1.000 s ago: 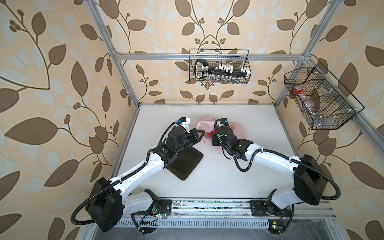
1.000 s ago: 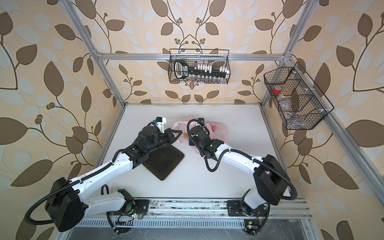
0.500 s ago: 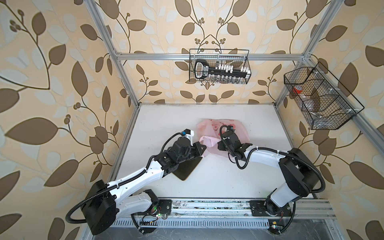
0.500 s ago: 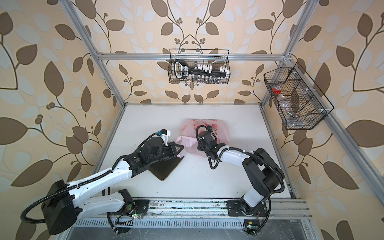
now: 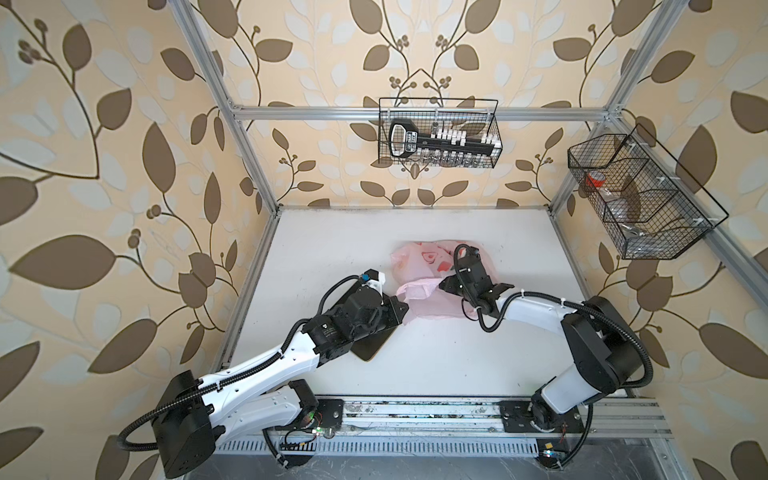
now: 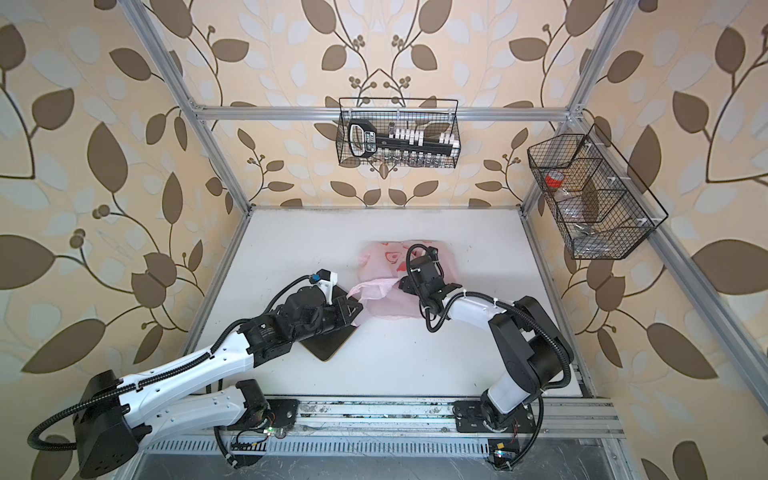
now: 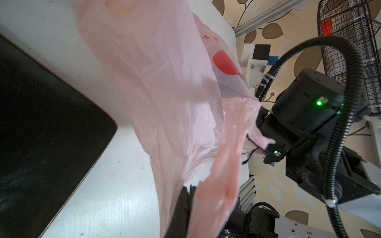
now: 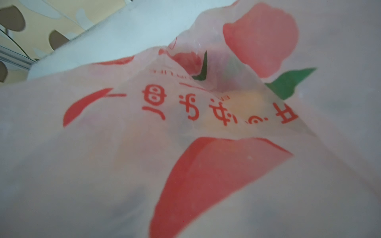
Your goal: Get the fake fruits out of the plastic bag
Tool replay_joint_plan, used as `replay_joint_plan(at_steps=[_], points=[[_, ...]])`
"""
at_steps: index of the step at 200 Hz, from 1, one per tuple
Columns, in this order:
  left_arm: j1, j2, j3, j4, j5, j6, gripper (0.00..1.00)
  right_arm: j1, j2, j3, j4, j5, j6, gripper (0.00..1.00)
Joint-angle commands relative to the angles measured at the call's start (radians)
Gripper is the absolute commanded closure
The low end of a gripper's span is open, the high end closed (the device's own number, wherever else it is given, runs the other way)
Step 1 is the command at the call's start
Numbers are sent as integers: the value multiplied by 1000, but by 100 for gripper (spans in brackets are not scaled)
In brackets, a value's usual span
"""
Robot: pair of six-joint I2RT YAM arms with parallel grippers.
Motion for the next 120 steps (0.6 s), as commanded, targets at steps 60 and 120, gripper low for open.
replay_joint_plan(at_steps=[60, 120], points=[[-42, 62, 21, 78, 0, -13, 100, 21, 176, 152, 11, -51, 343, 21], [-80, 86, -5, 108, -19, -37, 100, 72, 338, 349, -130, 37, 334, 17]])
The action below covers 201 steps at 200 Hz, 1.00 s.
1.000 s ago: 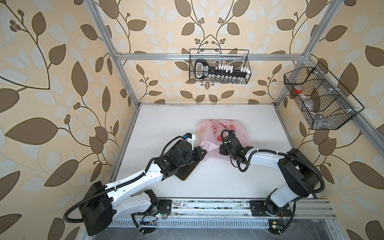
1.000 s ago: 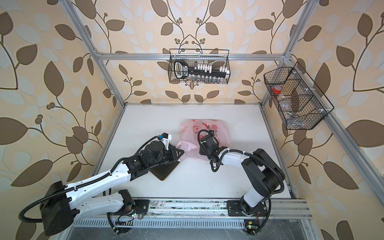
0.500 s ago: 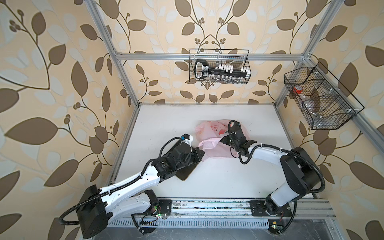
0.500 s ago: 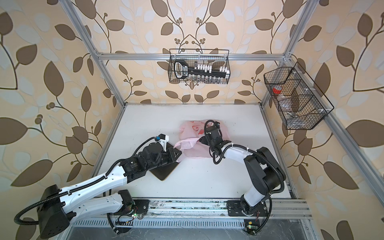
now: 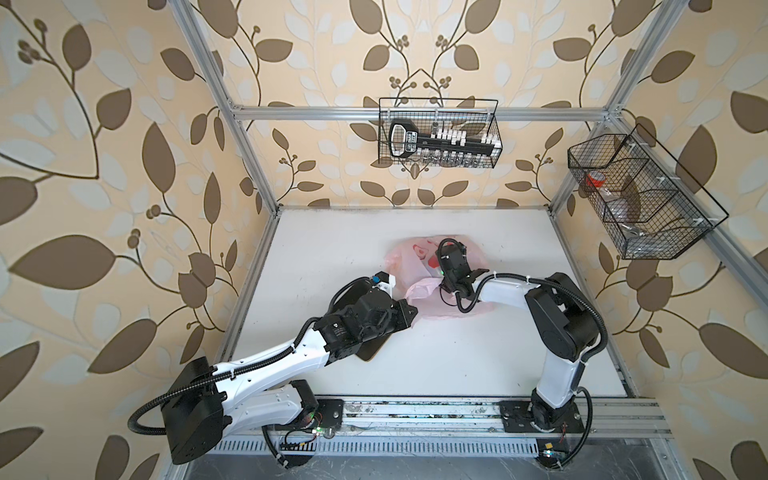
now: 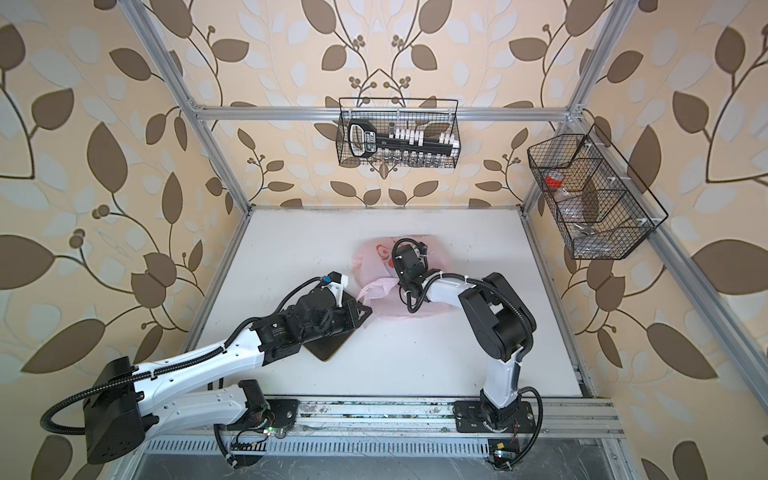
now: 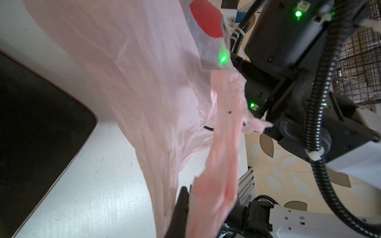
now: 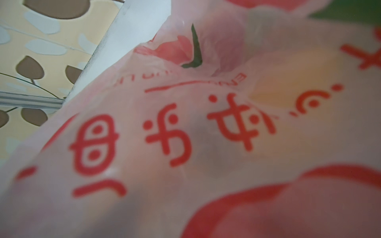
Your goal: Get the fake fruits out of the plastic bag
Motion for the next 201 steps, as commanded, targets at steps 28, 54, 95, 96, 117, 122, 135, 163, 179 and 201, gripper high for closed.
replay_joint_plan(at_steps=[28, 54, 95, 96, 117, 122, 135, 163, 179, 201], points=[[-27, 5, -11, 43, -33, -23, 100, 56, 148, 199, -224, 167, -35, 17], [-31, -16, -39, 35, -59, -45, 100, 87, 228, 300, -312, 194, -103, 18], [-31, -106, -98, -26, -122, -93, 100, 95, 283, 337, -268, 104, -199, 20], [-31, -108, -100, -29, -125, -95, 100, 95, 285, 338, -270, 104, -199, 20], [-31, -171, -125, -84, -173, -120, 100, 95, 286, 337, -284, 139, -200, 30], [-31, -183, -129, -96, -182, -125, 100, 95, 280, 333, -283, 148, -201, 34], [-31, -213, -139, -125, -209, -136, 100, 95, 266, 327, -284, 160, -207, 42], [-31, -249, -154, -156, -238, -152, 100, 96, 194, 299, -280, 169, -227, 60], [-31, -251, -155, -158, -242, -154, 100, 95, 139, 266, -268, 166, -241, 69], [-31, -243, -145, -161, -250, -147, 100, 87, 55, 192, -235, 132, -246, 74]])
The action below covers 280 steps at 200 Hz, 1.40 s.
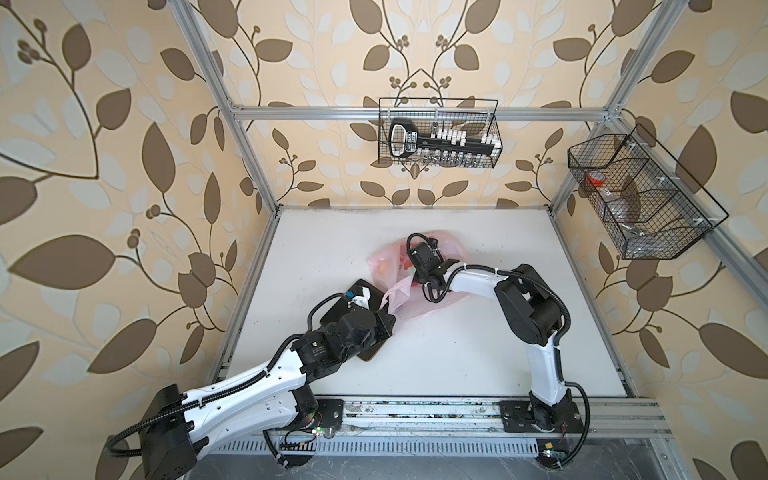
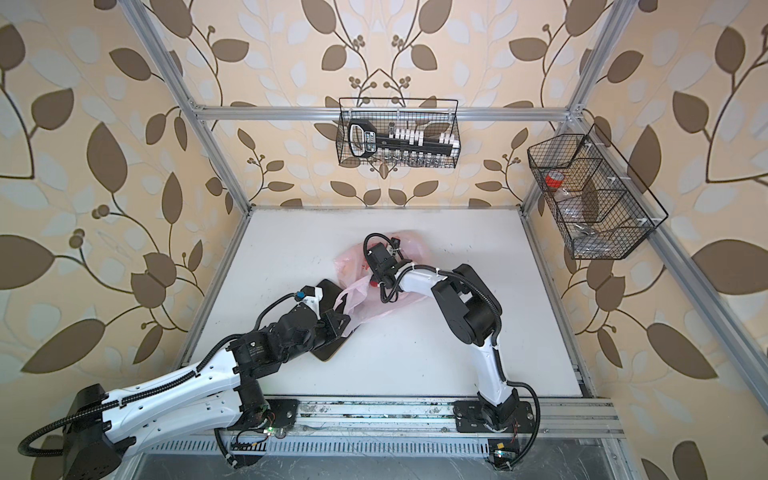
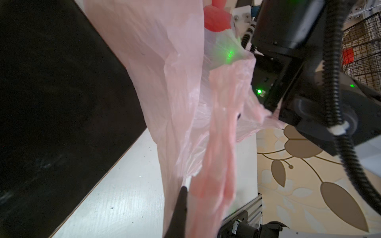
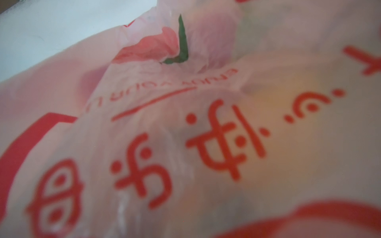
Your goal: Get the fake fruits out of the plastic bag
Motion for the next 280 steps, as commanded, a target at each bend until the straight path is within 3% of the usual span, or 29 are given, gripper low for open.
replay_joint_plan(at_steps=[1, 35, 85, 109, 134, 152, 185, 226, 246, 280], points=[[-8, -4, 2, -17, -47, -9, 100, -7, -114, -68, 8, -18, -20, 74], [-8, 27, 41, -45, -57, 13, 100, -33, -268, -242, 115, -103, -19, 76], [30, 70, 87, -35, -69, 106, 100, -92, -511, -515, 397, -389, -101, 77], [120, 101, 102, 9, 28, 154, 100, -93, -581, -567, 466, -480, -157, 77], [254, 155, 130, 64, 215, 219, 100, -91, -630, -614, 534, -574, -179, 78], [309, 183, 168, 63, 266, 273, 100, -87, -668, -641, 552, -622, -213, 78], [413, 255, 226, 61, 355, 347, 100, -49, -762, -677, 560, -645, -333, 78], [566, 394, 293, 93, 547, 411, 100, 141, -838, -678, 541, -556, -571, 79], [598, 455, 347, 61, 612, 462, 100, 233, -811, -672, 534, -487, -636, 79], [655, 510, 381, 51, 670, 482, 100, 357, -635, -612, 530, -400, -624, 79]])
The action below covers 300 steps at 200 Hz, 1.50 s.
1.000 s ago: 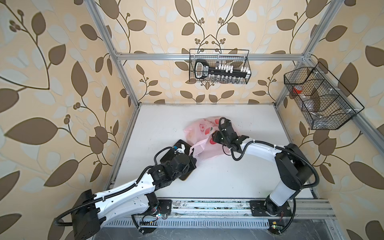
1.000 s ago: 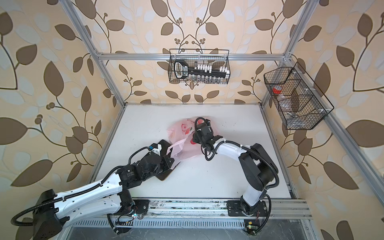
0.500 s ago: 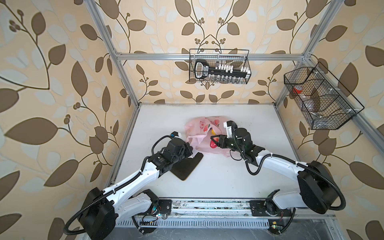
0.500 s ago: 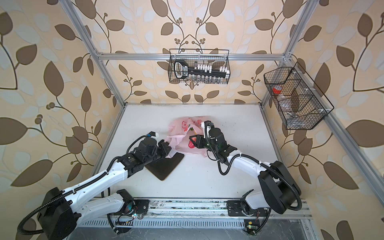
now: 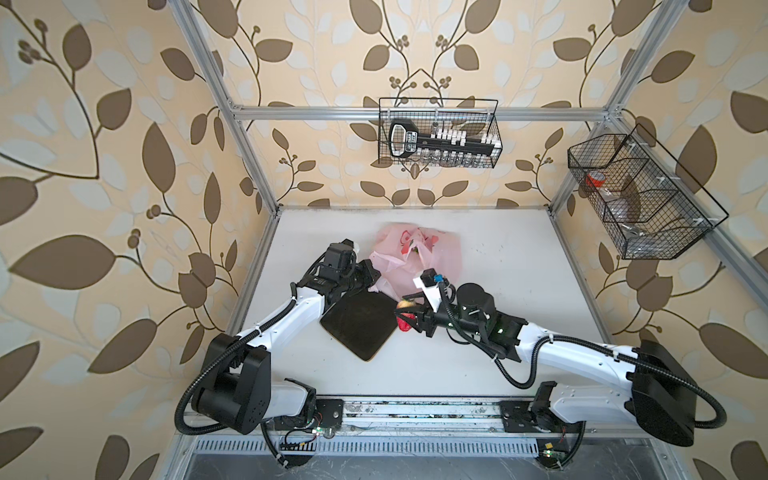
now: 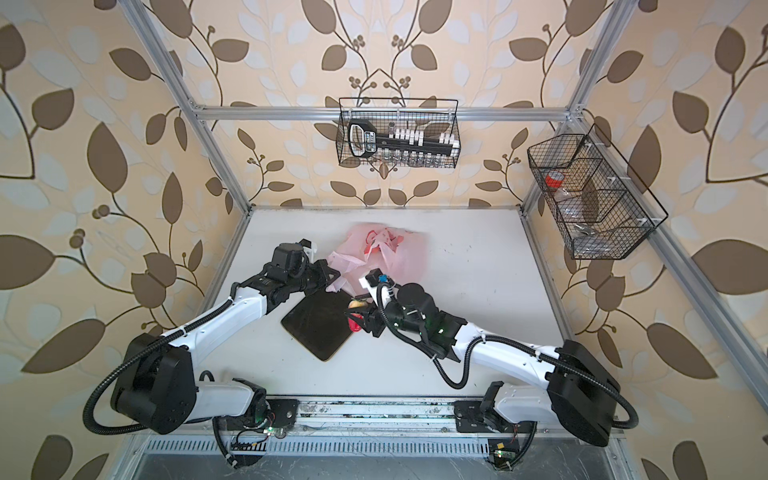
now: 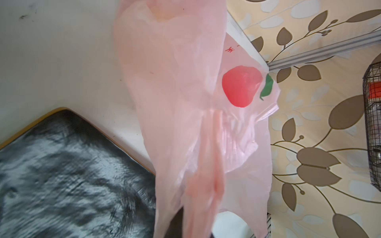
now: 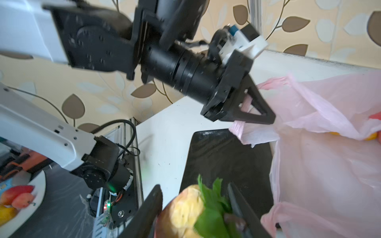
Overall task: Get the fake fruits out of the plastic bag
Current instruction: 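Grasp a red strawberry inside the bag with the right gripper and pull it out, then place the strawberry on the dark mat and withdraw the right gripper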
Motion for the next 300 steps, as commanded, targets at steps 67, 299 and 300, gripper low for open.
replay_joint_plan(at_steps=[67, 299, 300], points=[[71, -7, 21, -14, 119, 63, 100, 142, 504, 277, -22, 223, 115, 78], [71, -52, 10, -11, 126, 42, 100, 143, 123, 95, -120, 270, 102, 37], [71, -52, 9, -11, 126, 41, 100, 143, 114, 92, -123, 274, 103, 37]])
